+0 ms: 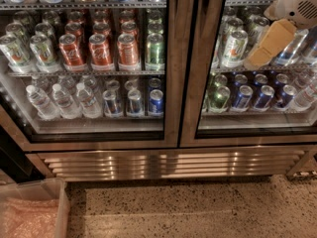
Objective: Open left fridge door
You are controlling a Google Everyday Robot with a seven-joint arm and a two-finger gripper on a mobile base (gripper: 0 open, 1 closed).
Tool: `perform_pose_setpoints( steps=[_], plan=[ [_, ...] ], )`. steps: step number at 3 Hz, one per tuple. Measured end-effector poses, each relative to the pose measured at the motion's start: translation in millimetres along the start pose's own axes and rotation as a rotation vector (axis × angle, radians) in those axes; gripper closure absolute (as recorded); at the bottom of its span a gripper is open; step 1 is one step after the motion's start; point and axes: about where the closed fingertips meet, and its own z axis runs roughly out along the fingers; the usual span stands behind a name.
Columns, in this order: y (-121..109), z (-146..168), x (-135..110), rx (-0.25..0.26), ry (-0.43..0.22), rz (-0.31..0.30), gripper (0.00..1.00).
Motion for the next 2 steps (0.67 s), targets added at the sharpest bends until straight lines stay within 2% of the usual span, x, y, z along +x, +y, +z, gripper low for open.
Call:
perform_pose_setpoints(
  steps=[1, 2],
  plan=[
    [-20.9, 1.9, -8.4, 0.017, -0.039, 0.008, 0.00],
    [-20.7, 1.6, -8.7, 0.017, -0.039, 0.007, 0.00]
  ],
)
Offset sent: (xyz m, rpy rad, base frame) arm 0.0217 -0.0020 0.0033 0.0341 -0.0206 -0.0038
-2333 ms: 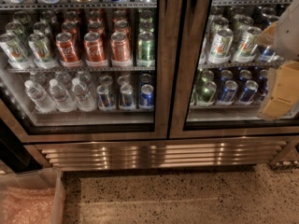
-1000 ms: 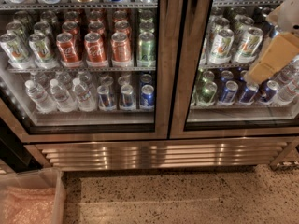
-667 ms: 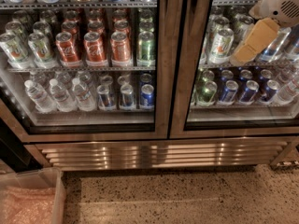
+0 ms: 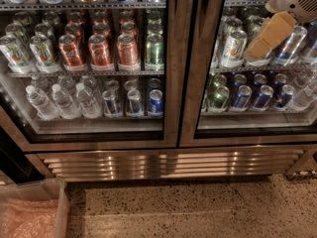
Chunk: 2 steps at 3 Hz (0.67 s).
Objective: Open left fridge door
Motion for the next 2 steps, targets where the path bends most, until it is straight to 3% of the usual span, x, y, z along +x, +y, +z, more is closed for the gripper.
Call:
perform_pose_setpoints(
  steps=[1, 2],
  plan=[
    [19, 13, -14, -0.054, -0.008, -0.080, 0.00],
    [57, 43, -34, -0.209, -0.039, -0.178, 0.00]
  ],
)
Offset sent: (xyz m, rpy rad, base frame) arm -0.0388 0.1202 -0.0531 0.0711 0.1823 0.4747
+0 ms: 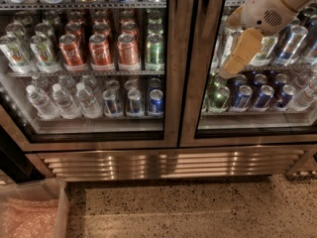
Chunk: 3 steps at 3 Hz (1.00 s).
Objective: Open left fridge door
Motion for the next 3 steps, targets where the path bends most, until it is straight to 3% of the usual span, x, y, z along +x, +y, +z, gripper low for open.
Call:
perform_pose_setpoints(
  steps=[1, 2, 3],
  plan=[
    [37, 55, -33, -0.228, -0.017, -0.111, 0.00],
    [37, 55, -33, -0.228, -0.017, -0.112, 0.00],
    [21, 50, -46, -0.157, -0.036, -0.130, 0.00]
  ],
)
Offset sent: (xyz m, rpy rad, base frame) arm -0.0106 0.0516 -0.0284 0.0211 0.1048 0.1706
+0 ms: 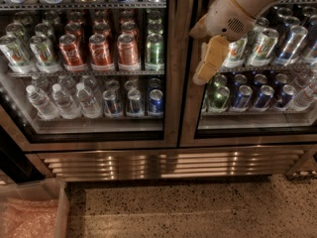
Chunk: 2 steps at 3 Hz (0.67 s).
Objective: Open left fridge door
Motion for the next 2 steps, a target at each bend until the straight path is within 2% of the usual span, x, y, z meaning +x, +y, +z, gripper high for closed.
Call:
perform_pose_setpoints(
  steps=[1, 2],
  plan=[
    [-20.0, -20.0, -20.3, 0.105, 0.020, -0.042, 0.00],
    [-16.7, -20.9, -20.0, 0.106, 0.020, -0.042, 0.00]
  ],
)
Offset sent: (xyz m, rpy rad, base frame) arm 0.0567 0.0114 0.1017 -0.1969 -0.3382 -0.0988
